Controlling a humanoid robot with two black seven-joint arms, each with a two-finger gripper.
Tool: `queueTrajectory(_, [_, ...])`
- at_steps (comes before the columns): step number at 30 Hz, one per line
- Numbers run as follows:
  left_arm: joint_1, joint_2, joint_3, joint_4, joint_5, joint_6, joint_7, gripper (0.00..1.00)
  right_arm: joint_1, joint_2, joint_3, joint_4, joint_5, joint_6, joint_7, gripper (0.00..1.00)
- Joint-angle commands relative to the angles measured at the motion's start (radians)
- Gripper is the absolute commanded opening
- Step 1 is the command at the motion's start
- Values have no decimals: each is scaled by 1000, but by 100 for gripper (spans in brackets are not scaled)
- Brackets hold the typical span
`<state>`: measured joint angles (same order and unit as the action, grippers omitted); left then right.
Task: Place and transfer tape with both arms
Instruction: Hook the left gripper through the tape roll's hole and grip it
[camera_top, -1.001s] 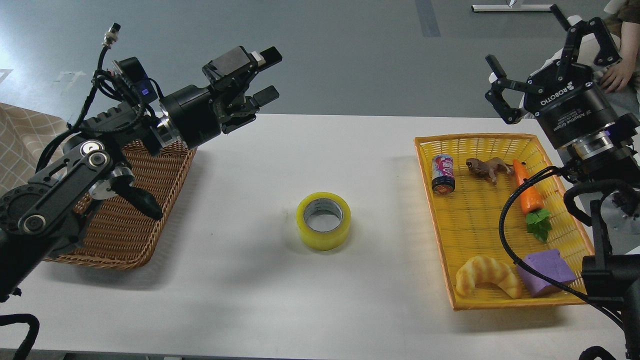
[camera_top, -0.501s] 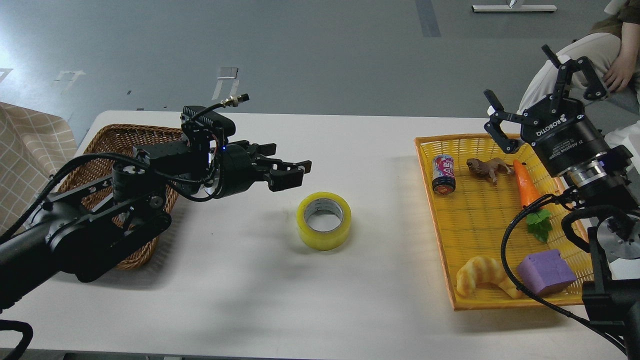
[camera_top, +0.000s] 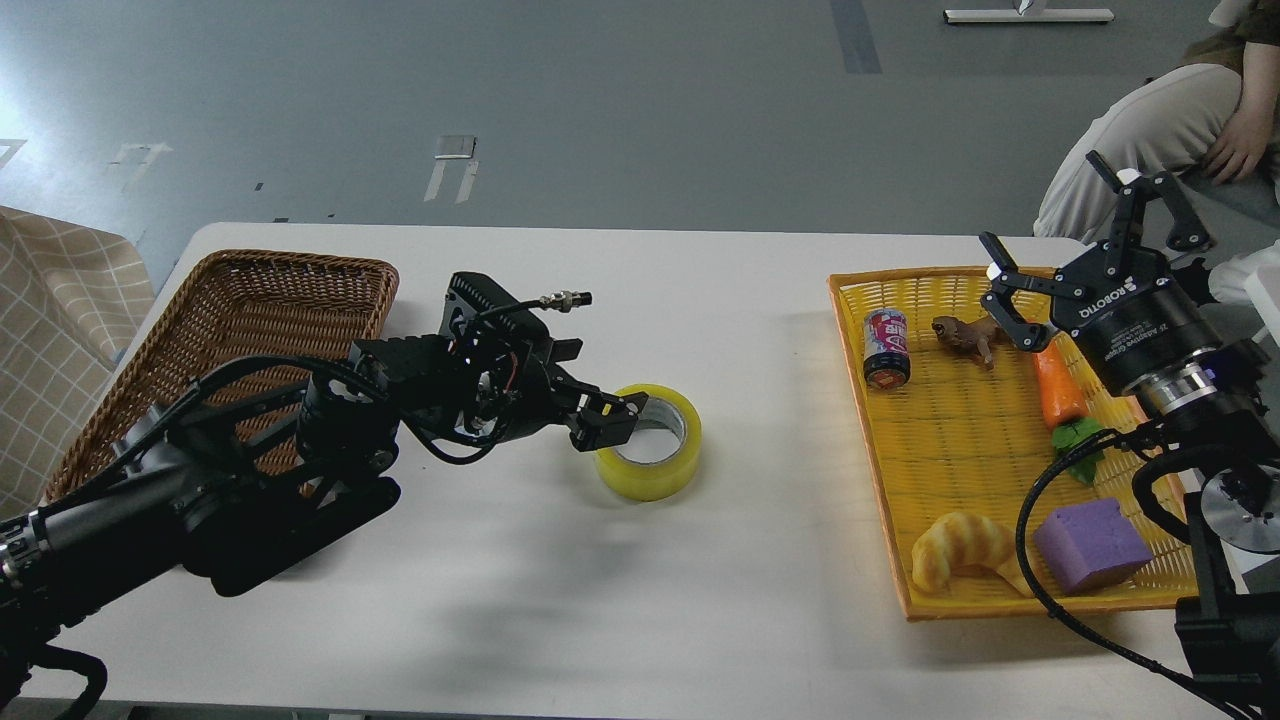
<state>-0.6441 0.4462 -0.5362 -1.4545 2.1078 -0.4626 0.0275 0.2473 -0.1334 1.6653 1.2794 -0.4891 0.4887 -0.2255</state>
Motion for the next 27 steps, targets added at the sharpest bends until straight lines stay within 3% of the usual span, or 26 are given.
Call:
queueTrajectory(1, [-6, -66, -1, 48, -2, -26, 0, 98, -11, 1, -1, 0, 0, 0, 1, 100])
queueTrajectory(4, [-26, -98, 1, 111, 0, -26, 3, 98, -20, 1, -1, 0, 1, 0, 3, 100])
queueTrajectory(9, [-58, -156, 2, 233, 0, -26, 45, 98, -39, 1, 7, 0, 1, 0, 3, 100])
queueTrajectory(27, [-55, -169, 56, 284, 0, -26, 49, 96, -42, 1, 13, -2, 1, 0, 3, 100])
